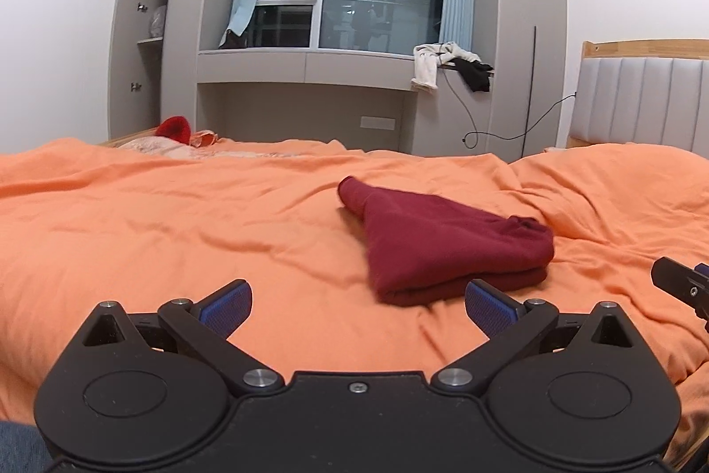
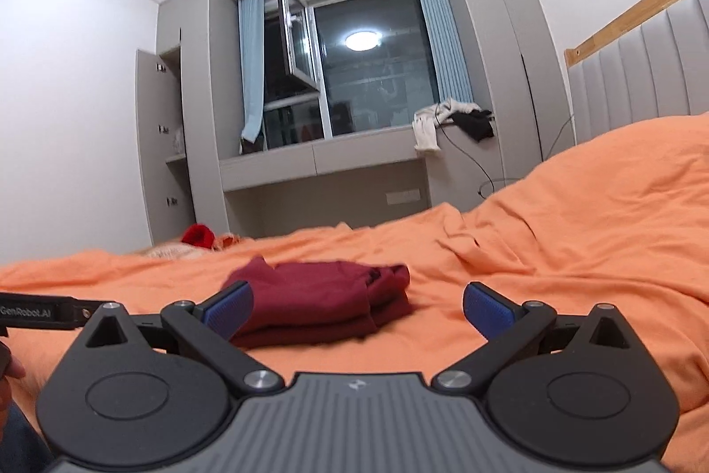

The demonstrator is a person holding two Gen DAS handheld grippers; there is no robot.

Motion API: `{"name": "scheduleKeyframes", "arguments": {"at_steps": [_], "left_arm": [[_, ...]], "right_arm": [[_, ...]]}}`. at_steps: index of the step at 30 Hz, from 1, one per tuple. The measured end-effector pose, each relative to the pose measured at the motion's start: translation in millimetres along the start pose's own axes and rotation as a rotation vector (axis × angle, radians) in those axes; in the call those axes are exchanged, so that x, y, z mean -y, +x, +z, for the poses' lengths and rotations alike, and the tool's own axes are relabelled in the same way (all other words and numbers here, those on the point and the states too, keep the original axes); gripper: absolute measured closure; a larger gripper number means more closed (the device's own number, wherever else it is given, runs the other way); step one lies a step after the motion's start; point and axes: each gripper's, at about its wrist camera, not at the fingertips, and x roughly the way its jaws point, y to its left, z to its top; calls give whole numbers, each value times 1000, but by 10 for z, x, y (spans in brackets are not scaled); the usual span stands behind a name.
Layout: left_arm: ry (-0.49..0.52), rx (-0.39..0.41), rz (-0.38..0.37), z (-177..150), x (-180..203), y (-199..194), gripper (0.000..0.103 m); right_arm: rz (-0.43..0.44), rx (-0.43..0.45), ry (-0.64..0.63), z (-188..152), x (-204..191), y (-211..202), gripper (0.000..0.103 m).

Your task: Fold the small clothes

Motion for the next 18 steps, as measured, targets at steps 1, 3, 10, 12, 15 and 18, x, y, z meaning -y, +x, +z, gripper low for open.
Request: {"name": "scheduleKeyframes", "arguments": {"at_steps": [1,3,10,12,15,18], "left_arm": [[-1,-2,5,-14,-12,6,1],[-1,-2,19,-42,-50,11,1],[4,-5,28,-59,-68,53,1],[10,-9,25,-68,-65,50,1],[15,-7,25,-77,-50,57,1],[21,-6,27,-80,-36,70,1]], "right_arm": [[-3,-8,-10,-20,-17,12,0],[-10,-19,-30,-47,-50,29,0],[-13,-33,-46,-118,-79,83,0],[-12,-35,-56,-133,-92,86,0],[-10,-35,-74,-150,-113,83,0],[-8,-36,-87,-151,-125,89,0]]}}
